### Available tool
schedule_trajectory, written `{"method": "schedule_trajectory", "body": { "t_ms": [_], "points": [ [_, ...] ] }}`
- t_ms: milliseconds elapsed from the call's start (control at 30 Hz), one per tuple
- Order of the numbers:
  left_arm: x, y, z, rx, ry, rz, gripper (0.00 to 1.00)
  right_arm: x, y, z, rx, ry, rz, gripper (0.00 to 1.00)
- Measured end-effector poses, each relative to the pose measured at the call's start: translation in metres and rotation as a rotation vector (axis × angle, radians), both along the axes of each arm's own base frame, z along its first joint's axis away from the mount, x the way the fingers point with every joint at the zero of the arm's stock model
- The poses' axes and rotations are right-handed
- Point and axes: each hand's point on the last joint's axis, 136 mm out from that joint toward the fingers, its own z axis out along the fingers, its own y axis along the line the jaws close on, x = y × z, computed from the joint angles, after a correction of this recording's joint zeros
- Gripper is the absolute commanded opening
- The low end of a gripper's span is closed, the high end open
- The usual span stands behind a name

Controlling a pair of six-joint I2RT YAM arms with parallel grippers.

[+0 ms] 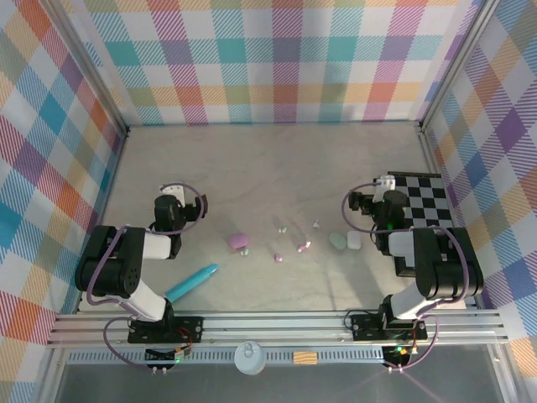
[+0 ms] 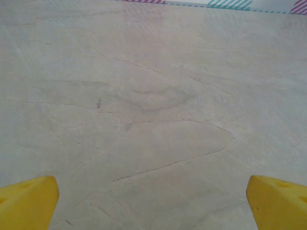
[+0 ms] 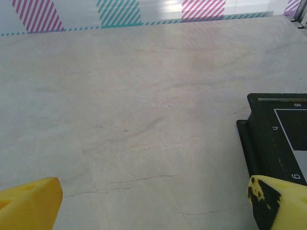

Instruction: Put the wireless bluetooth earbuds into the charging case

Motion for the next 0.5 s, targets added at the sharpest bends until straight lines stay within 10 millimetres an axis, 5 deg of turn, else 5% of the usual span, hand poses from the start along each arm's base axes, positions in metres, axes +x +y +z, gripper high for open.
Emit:
{"method": "schedule_trajectory", "body": {
  "t_ms": [500],
  "points": [
    [0.0,0.0001,0.0,0.0,0.0,0.0,1.0,-0.0003,0.0009,-0.0005,0.002,0.002,0.005,0.99]
  ]
}}
